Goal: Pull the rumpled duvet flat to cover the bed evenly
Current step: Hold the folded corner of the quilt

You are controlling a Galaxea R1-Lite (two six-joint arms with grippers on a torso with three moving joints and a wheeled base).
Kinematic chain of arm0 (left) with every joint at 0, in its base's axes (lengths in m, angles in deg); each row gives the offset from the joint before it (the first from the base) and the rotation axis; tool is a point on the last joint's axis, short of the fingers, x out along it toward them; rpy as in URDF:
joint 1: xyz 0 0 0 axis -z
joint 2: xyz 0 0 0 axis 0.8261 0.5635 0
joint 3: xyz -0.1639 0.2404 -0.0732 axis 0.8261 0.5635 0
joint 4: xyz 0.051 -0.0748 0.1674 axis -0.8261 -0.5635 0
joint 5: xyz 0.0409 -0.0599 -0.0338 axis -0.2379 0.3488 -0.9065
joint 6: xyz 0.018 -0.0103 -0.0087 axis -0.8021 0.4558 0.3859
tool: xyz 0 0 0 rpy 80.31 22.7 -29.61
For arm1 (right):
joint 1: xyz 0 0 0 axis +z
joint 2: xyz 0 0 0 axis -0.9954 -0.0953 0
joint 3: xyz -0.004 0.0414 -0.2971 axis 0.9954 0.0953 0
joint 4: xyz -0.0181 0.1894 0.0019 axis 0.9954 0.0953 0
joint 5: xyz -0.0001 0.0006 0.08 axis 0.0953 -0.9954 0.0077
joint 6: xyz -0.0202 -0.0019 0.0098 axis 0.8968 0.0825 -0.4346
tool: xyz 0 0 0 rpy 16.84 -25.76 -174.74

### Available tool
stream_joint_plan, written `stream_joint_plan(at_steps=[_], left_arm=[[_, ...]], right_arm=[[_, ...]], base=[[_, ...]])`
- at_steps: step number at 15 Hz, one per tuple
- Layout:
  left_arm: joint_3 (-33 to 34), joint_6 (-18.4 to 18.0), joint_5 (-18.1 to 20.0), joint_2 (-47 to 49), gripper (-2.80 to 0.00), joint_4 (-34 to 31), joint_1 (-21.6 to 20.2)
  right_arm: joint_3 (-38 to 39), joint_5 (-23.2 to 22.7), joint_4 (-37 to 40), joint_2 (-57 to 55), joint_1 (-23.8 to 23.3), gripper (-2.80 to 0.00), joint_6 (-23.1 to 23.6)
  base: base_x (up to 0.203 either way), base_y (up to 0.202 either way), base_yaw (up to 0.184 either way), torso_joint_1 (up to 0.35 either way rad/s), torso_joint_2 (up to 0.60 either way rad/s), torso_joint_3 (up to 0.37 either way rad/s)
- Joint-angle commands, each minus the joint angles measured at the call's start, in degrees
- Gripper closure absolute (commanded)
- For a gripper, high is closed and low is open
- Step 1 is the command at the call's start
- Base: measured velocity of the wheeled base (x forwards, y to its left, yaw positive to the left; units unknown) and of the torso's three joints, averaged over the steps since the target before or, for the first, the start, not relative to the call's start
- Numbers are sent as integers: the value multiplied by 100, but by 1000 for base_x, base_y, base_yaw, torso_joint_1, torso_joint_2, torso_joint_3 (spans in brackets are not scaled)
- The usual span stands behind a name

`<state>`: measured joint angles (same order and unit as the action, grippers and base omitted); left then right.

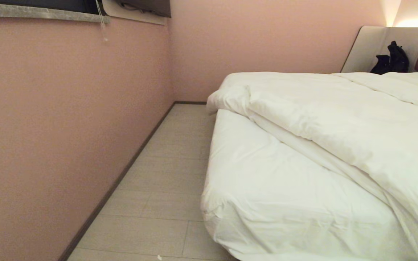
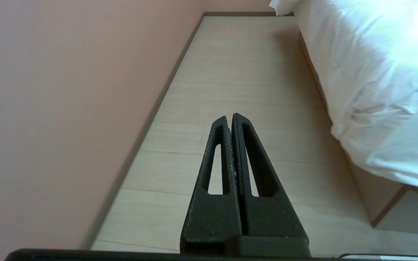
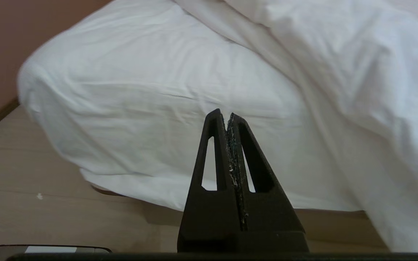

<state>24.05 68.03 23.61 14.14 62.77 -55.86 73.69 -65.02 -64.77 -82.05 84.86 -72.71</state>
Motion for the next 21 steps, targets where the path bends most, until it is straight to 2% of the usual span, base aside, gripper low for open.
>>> stream_joint_plan(at_steps=[1,21], left_arm=[[7,-1,-7,-2,0,0,-2],[7,-1,-2,-2,0,9,-2]], right_arm=[[0,-1,2,-6,2,0,3],[0,-1,2,-6,2,0,3]], base=[[0,-193,2,6,7,5],[0,-194,1,3,3,2]])
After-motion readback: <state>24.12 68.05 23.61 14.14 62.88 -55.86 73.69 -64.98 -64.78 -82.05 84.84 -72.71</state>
